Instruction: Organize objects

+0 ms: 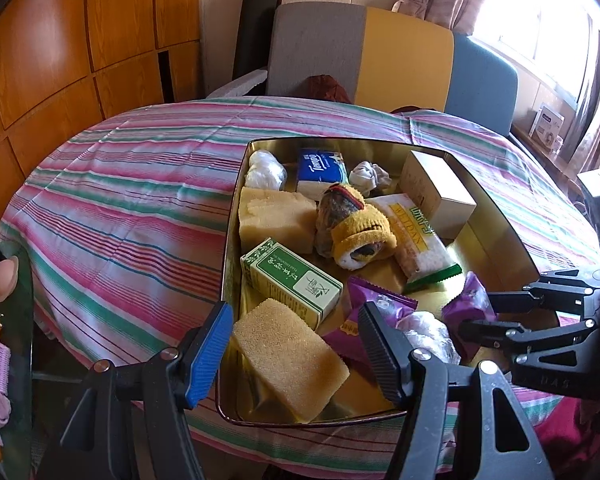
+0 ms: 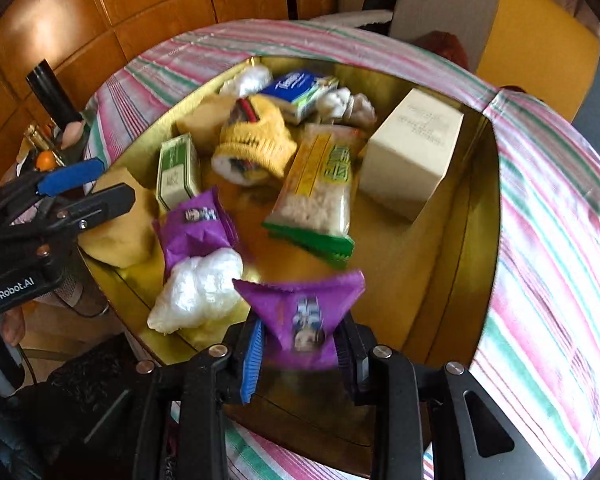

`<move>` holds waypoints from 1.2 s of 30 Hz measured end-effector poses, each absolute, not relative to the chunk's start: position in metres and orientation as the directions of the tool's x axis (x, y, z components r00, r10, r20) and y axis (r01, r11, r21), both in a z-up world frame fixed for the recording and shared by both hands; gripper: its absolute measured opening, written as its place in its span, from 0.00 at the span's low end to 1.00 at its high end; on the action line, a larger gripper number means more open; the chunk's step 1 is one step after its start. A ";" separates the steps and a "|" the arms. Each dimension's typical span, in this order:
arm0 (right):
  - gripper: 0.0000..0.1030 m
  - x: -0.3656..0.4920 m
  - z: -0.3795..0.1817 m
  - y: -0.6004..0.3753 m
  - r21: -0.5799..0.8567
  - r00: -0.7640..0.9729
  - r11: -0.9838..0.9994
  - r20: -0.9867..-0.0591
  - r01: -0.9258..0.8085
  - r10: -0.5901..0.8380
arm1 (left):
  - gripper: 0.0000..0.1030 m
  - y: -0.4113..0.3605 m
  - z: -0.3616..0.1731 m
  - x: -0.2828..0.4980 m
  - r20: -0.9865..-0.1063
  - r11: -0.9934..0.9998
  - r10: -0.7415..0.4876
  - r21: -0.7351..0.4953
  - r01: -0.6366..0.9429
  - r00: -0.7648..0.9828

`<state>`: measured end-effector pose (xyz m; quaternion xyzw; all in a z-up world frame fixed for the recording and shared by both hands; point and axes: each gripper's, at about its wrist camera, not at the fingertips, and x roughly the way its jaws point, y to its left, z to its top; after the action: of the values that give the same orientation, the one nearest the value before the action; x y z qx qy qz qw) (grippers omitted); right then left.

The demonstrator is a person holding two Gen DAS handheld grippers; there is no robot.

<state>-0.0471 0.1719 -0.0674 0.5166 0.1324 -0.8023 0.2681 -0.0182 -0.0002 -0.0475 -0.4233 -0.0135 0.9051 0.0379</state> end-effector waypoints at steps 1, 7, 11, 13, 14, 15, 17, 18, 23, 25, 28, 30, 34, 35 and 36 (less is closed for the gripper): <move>0.36 -0.048 -0.070 0.171 0.067 -0.318 -0.820 -0.901 0.568 -0.294 | 0.64 0.000 -0.048 -0.018 -0.765 -0.997 0.080 -0.057 -0.057 -0.639; 0.40 -0.051 -0.075 0.175 0.087 -0.312 -0.830 -0.901 0.550 -0.301 | 0.64 0.001 -0.048 -0.019 -0.764 -0.997 0.080 -0.052 -0.062 -0.640; 0.48 -0.049 -0.073 0.176 0.104 -0.319 -0.828 -0.890 0.551 -0.325 | 0.64 0.002 -0.046 -0.019 -0.760 -0.997 0.074 -0.044 -0.062 -0.646; 0.58 -0.047 -0.070 0.177 0.113 -0.323 -0.822 -0.883 0.557 -0.340 | 0.64 0.003 -0.044 -0.019 -0.756 -0.997 0.075 -0.042 -0.066 -0.651; 0.63 -0.046 -0.069 0.176 0.111 -0.330 -0.822 -0.879 0.559 -0.344 | 0.64 0.004 -0.043 -0.018 -0.754 -0.997 0.073 -0.039 -0.067 -0.653; 0.63 -0.045 -0.067 0.176 0.109 -0.338 -0.822 -0.875 0.560 -0.346 | 0.64 0.005 -0.042 -0.017 -0.751 -0.997 0.070 -0.035 -0.068 -0.656; 0.63 -0.042 -0.064 0.177 0.108 -0.353 -0.824 -0.867 0.556 -0.352 | 0.64 0.008 -0.039 -0.016 -0.744 -0.997 0.064 -0.026 -0.067 -0.665; 0.65 -0.040 -0.062 0.178 0.107 -0.363 -0.829 -0.863 0.549 -0.352 | 0.64 0.009 -0.038 -0.015 -0.740 -0.998 0.061 -0.022 -0.066 -0.670; 0.67 -0.027 -0.050 0.185 0.092 -0.431 -0.858 -0.834 0.505 -0.343 | 0.64 0.016 -0.028 -0.010 -0.716 -0.998 0.048 -0.004 -0.065 -0.696; 0.70 -0.017 -0.042 0.191 0.072 -0.474 -0.874 -0.817 0.480 -0.328 | 0.64 0.019 -0.025 -0.009 -0.707 -0.998 0.041 0.002 -0.061 -0.706; 0.72 -0.009 -0.035 0.194 0.043 -0.531 -0.895 -0.792 0.444 -0.302 | 0.64 0.023 -0.020 -0.008 -0.693 -0.999 0.030 0.006 -0.047 -0.720; 0.75 -0.006 -0.029 0.196 0.012 -0.577 -0.913 -0.771 0.408 -0.269 | 0.64 0.025 -0.016 -0.007 -0.685 -0.999 0.012 0.015 -0.030 -0.729; 0.77 0.000 -0.016 0.200 -0.020 -0.687 -0.956 -0.700 0.294 -0.197 | 0.65 0.033 -0.008 -0.002 -0.663 -0.997 -0.066 0.076 0.021 -0.746; 0.78 0.001 -0.013 0.201 -0.013 -0.707 -0.964 -0.682 0.266 -0.186 | 0.65 0.036 -0.006 -0.002 -0.657 -0.995 -0.089 0.096 0.035 -0.749; 0.79 0.003 -0.010 0.203 0.001 -0.721 -0.969 -0.668 0.246 -0.184 | 0.65 0.037 -0.003 0.000 -0.650 -0.993 -0.104 0.106 0.046 -0.753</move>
<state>0.0026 0.2026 -0.0104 0.3550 0.0441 -0.9266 0.1160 0.0001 0.0372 -0.0034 -0.3491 0.0415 0.9353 -0.0400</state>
